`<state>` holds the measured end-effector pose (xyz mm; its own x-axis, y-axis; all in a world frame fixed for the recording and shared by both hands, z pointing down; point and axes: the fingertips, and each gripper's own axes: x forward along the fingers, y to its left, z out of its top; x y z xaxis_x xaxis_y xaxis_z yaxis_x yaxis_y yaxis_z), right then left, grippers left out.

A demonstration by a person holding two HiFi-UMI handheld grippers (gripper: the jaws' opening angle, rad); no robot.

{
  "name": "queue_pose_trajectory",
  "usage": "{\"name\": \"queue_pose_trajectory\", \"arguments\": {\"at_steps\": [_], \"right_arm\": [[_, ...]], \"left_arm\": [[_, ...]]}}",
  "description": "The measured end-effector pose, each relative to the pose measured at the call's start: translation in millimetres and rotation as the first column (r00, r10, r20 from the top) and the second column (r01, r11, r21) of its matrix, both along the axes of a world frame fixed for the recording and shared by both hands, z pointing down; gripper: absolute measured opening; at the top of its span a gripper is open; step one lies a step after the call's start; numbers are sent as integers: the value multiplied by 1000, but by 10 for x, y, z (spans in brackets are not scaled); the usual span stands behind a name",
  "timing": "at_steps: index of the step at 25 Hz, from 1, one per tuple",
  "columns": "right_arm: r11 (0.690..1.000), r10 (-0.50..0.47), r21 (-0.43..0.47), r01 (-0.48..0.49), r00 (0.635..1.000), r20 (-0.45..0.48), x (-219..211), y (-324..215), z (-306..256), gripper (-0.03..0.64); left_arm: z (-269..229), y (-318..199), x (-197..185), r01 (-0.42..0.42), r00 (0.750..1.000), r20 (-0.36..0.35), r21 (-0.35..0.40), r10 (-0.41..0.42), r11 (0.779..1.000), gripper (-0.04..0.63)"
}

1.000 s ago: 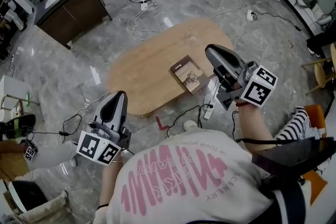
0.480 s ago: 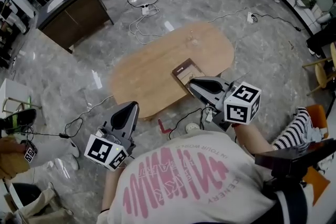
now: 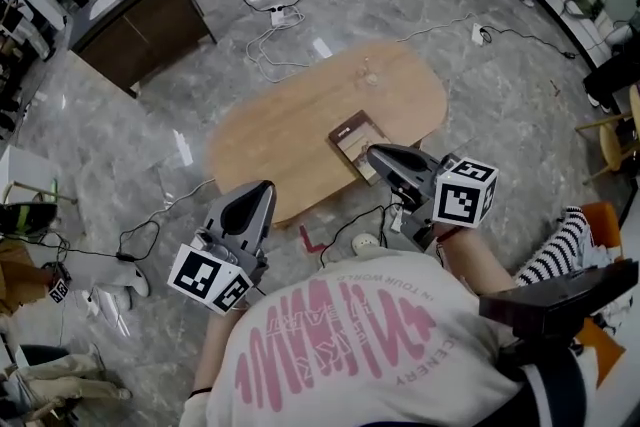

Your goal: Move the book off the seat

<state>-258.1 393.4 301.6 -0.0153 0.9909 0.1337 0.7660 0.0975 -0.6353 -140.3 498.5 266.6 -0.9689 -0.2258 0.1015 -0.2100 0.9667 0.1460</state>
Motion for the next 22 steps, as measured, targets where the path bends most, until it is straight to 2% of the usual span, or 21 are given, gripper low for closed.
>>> {"name": "queue_pose_trajectory", "arguments": {"at_steps": [4,11,19,22], "right_arm": [[1000,-7,25,7,1000,22,14,4,39,12],[999,-38,15,38,999,13,29,14,1,11],[996,-78,41,76,995,63,99,3,41,11],[997,-71,38,69,996,57,86,-22,28,11]], "left_arm": [[123,68,77,39,999,-26,28,-38,999,6],[49,190,158,112,994,16,32,-112,993,6],[124,148,161,103,995,0,47,-104,994,6],[82,126,149,101,995,6,42,-102,994,6]]}}
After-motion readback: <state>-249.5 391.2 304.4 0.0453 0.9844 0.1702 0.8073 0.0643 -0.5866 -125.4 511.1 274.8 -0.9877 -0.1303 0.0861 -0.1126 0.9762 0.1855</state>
